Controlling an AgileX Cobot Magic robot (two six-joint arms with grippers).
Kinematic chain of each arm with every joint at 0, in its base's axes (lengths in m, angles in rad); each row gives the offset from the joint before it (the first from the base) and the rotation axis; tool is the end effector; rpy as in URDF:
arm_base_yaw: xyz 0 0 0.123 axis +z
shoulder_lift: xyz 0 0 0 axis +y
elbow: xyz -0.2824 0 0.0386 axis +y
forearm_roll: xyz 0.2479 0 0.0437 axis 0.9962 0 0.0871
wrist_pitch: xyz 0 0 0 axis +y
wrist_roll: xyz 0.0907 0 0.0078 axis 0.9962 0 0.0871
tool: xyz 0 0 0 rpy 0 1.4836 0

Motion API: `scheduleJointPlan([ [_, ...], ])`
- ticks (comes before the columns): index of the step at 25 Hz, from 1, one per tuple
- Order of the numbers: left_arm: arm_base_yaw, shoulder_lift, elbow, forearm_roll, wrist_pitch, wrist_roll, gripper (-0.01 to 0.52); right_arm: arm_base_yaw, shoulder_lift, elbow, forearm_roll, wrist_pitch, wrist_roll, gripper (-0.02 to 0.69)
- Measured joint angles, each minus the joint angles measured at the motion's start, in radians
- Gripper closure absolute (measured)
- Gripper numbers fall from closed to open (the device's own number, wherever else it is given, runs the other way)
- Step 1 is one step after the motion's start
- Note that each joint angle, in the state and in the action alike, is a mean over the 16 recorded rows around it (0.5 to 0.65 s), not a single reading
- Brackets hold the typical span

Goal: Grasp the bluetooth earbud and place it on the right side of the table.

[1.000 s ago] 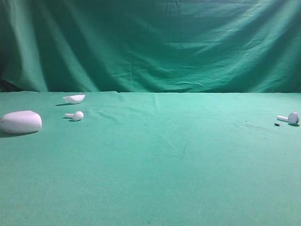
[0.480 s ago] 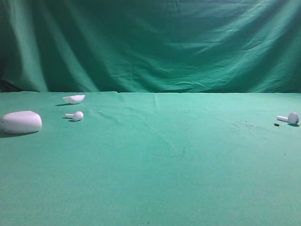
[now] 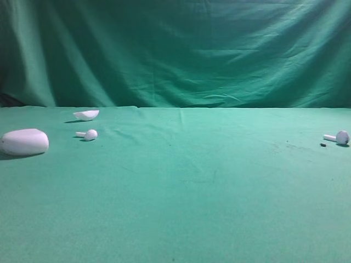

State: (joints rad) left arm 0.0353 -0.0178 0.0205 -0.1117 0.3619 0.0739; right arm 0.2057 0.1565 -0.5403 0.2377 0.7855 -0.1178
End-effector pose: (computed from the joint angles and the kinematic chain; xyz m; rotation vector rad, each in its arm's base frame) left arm 0.0526 -0.0018 0.1747 -0.0333 1.8457 -0.0332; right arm 0.0226 0.0202 0.3118 -0.2599 1.8621 0.3337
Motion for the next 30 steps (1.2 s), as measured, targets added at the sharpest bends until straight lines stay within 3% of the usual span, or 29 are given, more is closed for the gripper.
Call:
scheduleJointPlan([
  [17, 0.000, 0.000, 0.000, 0.000, 0.000, 0.000, 0.514, -0.111, -0.153, 0.485, -0.192, -0.418, 0.057, 0.665],
  [30, 0.000, 0.000, 0.000, 0.000, 0.000, 0.000, 0.514, -0.127, -0.165, 0.567, -0.196, -0.404, 0.064, 0.665],
])
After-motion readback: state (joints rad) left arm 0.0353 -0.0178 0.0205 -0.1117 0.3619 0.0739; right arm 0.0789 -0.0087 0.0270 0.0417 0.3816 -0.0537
